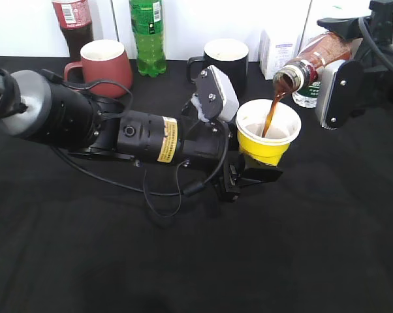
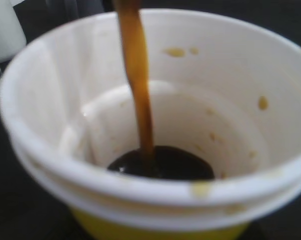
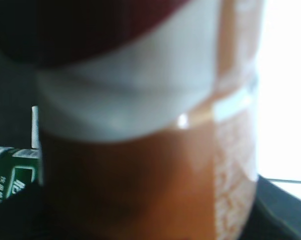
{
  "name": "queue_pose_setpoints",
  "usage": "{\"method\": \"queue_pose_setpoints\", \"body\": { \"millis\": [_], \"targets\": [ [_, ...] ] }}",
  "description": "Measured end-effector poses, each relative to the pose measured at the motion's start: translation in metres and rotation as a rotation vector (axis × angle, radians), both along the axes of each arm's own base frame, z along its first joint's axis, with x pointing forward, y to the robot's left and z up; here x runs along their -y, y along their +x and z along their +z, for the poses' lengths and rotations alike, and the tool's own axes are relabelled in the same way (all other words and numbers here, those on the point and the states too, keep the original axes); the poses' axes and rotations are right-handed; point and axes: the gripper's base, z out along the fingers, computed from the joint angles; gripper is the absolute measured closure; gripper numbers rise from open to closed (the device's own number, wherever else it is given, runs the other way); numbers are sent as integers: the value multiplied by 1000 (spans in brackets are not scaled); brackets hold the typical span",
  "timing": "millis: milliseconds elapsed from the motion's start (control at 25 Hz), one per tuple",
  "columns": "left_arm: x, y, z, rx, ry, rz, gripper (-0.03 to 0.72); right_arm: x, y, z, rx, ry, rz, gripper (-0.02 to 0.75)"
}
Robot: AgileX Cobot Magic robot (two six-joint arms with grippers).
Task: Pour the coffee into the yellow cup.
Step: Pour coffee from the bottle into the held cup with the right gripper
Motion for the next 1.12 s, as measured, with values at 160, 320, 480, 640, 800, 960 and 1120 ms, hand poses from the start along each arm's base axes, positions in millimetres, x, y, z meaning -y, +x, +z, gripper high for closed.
{"method": "queue_pose_setpoints", "body": {
  "millis": [160,320,480,640,800,960,1120],
  "targets": [
    [0,0,0,0,0,0,238,0,0,0,5,-8,1,204],
    [0,0,0,0,2,1,238,0,0,0,18,-30,3,204],
    [0,0,0,0,3,2,238,0,0,0,29,-49,4,204],
    [0,0,0,0,3,2,238,0,0,0,34,-56,5,204],
    [0,0,0,1,3,2,238,0,0,1,41,-67,3,204],
    [0,0,0,0,3,4,238,0,0,1,-3,20,-3,204],
    [1,2,2,-21,-30,35,238,-7,-3,-7,-184,268,63,204]
  ]
}}
